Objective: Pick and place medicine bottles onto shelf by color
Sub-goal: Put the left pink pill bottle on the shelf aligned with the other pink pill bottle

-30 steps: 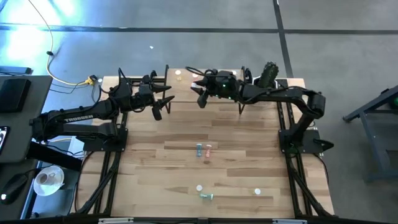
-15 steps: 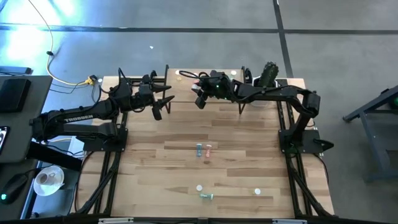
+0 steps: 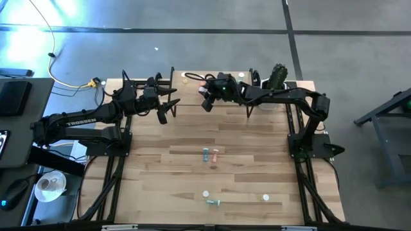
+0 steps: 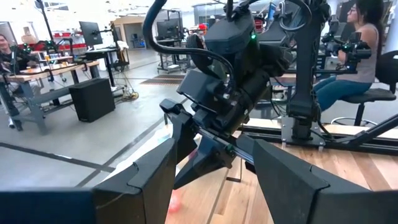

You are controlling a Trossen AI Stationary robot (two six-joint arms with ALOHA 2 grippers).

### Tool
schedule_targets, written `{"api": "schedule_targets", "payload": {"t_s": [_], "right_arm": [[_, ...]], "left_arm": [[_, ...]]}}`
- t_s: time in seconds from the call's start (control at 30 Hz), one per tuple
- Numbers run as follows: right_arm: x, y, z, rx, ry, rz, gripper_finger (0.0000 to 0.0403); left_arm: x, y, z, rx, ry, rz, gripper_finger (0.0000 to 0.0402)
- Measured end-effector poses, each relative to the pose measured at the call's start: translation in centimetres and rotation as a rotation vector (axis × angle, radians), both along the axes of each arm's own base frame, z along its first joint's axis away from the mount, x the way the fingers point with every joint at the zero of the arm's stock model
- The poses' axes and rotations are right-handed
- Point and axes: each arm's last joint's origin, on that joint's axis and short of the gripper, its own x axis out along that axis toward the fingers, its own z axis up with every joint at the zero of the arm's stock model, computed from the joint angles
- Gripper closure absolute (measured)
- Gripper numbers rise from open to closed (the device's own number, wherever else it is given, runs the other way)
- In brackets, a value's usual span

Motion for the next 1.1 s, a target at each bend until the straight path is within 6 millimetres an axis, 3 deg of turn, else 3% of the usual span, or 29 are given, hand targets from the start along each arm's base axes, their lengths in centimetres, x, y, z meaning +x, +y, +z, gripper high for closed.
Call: {"api": "schedule_targets", "payload": {"t_s": [0.47,1.1], "right_arm": [[-0.04,-0.04,-0.03,0.024,-0.006,0.003,0.0282],[-0.09,-0.12,-0.05,0.023,-0.006,-0.031,0.0233]], "left_arm": [[0.00,0.00,0.00,0.000,0.000,0.000,0.0202],[0.00,0.00,0.00,0.000,0.000,0.000,0.0202]]}}
